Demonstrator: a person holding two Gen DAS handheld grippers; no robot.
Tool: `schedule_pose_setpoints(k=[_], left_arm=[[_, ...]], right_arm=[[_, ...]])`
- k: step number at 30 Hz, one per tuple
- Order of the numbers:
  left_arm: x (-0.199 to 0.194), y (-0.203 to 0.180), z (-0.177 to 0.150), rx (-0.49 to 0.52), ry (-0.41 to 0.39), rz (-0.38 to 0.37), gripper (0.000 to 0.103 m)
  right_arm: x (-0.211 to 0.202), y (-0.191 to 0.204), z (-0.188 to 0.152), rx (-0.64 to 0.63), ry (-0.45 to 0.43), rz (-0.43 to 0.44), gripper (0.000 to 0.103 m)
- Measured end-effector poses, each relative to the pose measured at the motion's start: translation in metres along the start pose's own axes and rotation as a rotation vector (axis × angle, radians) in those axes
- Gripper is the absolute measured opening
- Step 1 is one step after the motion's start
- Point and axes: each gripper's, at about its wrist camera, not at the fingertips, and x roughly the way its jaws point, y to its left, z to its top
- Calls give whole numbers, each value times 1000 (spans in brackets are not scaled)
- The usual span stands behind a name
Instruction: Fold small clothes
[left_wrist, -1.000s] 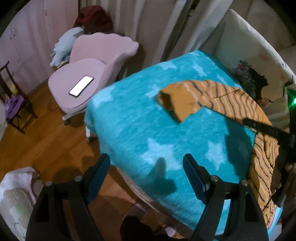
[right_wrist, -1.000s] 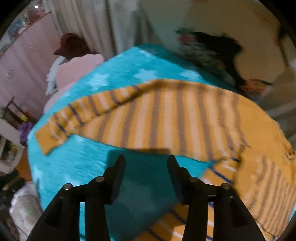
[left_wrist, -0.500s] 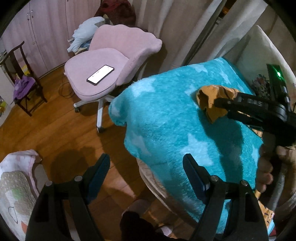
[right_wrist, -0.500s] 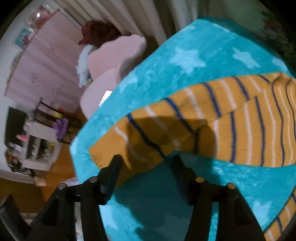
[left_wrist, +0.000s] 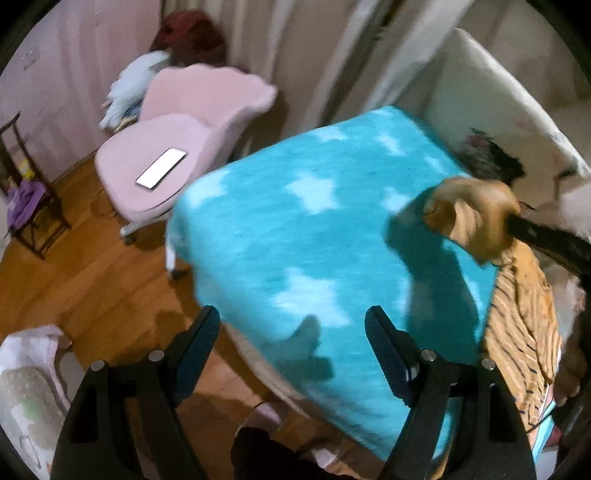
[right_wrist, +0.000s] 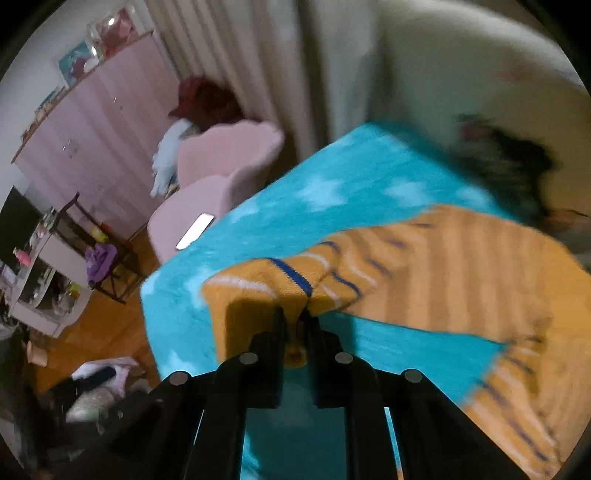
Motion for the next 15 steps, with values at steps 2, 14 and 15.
schedule_pose_setpoints(k=[2,14,15], left_arm=[[-5,-28,-4,37,-14,-22,80],[-9,-186,-66,286,29,-83,80],[-9,-195,-71,303,30,-79,80]], right_arm=[[-42,-54,-18,56,-34,-68,11],[-169,-373,-206,705,37,-485,29],[-179,-379,-218,735,5,-459,42]])
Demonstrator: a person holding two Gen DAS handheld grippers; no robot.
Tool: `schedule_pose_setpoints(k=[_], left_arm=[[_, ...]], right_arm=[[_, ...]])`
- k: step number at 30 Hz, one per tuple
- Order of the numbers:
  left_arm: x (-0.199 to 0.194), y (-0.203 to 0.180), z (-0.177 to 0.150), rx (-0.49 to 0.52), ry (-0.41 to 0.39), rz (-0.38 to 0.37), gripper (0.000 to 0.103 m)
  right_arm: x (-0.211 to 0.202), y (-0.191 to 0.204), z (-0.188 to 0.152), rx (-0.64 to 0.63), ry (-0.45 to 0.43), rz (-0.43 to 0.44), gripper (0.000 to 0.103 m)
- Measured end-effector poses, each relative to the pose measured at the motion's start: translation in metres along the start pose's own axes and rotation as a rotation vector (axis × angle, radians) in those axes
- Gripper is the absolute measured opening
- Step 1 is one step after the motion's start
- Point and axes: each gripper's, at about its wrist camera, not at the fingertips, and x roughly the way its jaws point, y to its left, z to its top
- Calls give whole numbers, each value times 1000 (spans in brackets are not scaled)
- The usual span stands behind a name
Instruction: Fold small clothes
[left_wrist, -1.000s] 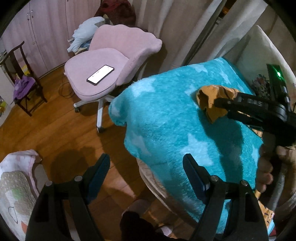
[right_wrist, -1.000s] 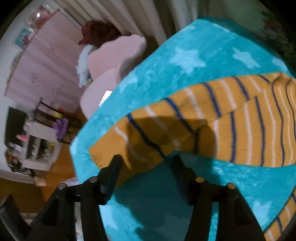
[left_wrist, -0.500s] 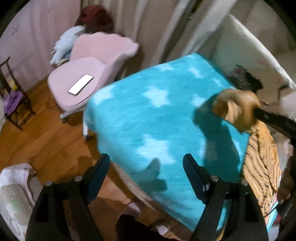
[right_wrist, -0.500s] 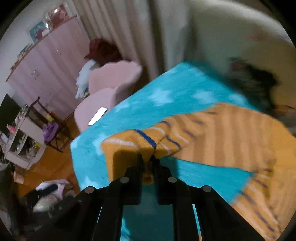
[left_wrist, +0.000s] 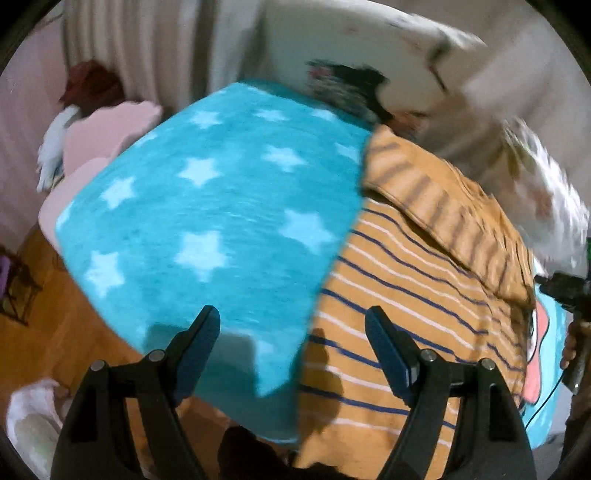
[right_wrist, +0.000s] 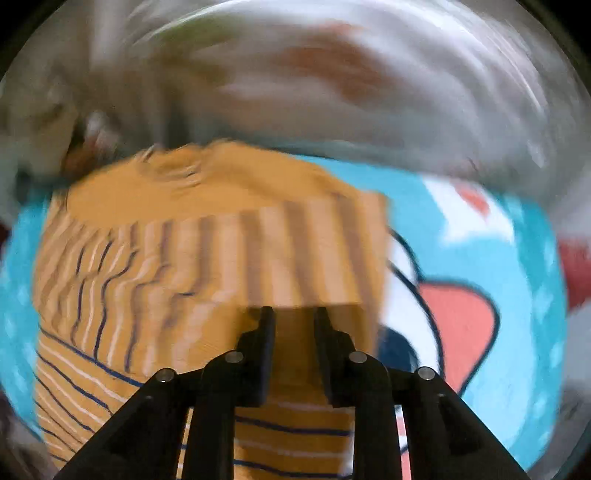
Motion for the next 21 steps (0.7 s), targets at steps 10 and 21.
schedule_pose_setpoints(k=[10,21], left_arm=[[2,-83,-27,108,40,9,80],[-21,-73,-47,17,27,117,80]], right_arm=[[-2,0,-12,-88,-74,216,50],[46,44,-7,-287,-91,33,8]])
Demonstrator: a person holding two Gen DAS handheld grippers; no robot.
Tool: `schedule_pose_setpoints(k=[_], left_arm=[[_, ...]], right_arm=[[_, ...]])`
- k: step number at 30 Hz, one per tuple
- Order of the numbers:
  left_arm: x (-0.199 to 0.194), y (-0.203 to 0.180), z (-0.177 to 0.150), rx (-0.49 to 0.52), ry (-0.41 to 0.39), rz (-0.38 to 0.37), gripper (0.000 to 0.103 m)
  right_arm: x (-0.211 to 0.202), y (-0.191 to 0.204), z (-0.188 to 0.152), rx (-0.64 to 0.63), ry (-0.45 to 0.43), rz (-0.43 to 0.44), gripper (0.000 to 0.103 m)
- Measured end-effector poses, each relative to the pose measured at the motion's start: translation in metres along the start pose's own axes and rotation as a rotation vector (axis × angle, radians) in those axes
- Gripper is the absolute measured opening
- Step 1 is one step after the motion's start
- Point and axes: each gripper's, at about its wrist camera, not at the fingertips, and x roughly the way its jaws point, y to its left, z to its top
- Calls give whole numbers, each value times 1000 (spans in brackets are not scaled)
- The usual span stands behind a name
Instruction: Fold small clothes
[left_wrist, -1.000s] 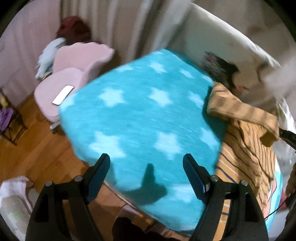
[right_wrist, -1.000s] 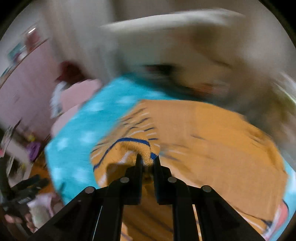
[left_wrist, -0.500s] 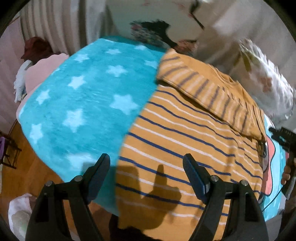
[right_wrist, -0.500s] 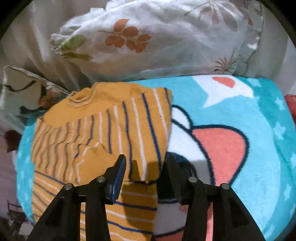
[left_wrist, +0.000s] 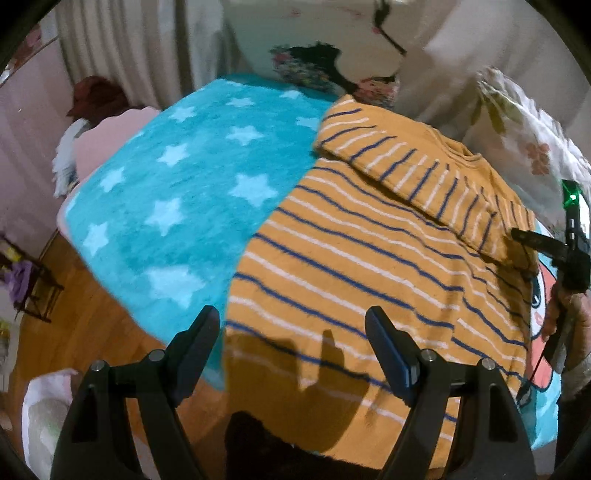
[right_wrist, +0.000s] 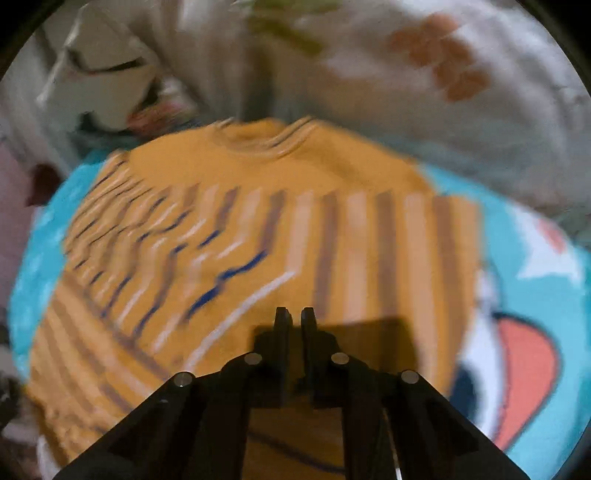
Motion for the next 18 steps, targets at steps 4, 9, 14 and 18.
schedule_pose_setpoints(k=[4,9,14,18], left_arm=[[-2,7,-11,3,27,37,80],[-2,5,-16,58,39,43,80],[7,6,-7,103,38,-43,80],[13,4,4,169,28,-147,80]], right_arm=[[-8,-40,-5,160,12,133,16],[-39,-61,-35,248,-45,189,40],[-65,-73,-72,331,-30,141,41],[-87,-72,-110,407,2,80,48]])
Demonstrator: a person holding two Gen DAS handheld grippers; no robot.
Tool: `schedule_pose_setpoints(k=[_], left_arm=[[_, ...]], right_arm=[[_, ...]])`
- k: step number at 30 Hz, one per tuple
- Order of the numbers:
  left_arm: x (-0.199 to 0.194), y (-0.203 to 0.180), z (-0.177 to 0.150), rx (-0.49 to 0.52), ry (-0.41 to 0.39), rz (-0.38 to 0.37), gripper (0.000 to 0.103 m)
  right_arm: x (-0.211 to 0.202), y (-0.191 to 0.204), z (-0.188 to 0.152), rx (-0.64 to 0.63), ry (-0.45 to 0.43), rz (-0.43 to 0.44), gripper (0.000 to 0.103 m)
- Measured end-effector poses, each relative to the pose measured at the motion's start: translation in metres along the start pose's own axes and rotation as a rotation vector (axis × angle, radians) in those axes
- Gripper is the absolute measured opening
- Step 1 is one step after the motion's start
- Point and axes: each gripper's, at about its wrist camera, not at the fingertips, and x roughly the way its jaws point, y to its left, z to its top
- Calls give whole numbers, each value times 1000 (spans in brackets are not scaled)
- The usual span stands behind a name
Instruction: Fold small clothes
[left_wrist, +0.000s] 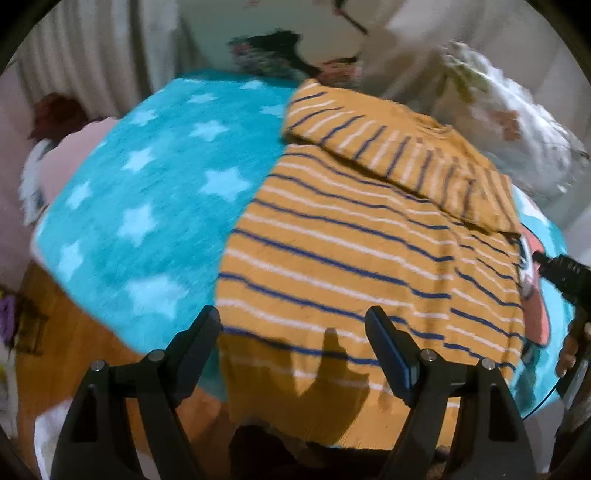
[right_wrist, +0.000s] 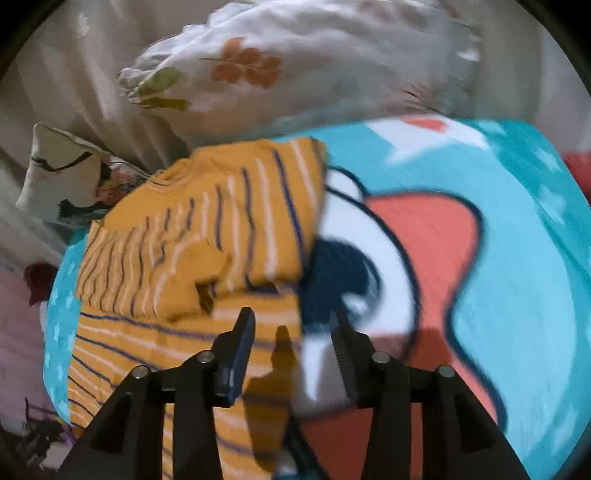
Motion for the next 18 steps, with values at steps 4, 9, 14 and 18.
schedule_pose_setpoints(k=[4,9,14,18], left_arm=[[-11,16,7,40,-53,-46,80],[-12,60,12,38,-58,-32,80],[0,91,12,84,-28,-15,81],[15,102,9,146,-3,-11,81]], right_arm=[[-7,11,-37,20,24,-38,54],[-6,39,-86,34,57,-55,54],[-2,60,-116,52,71,-81,61],[-6,65,-135,63,62,-118,64]])
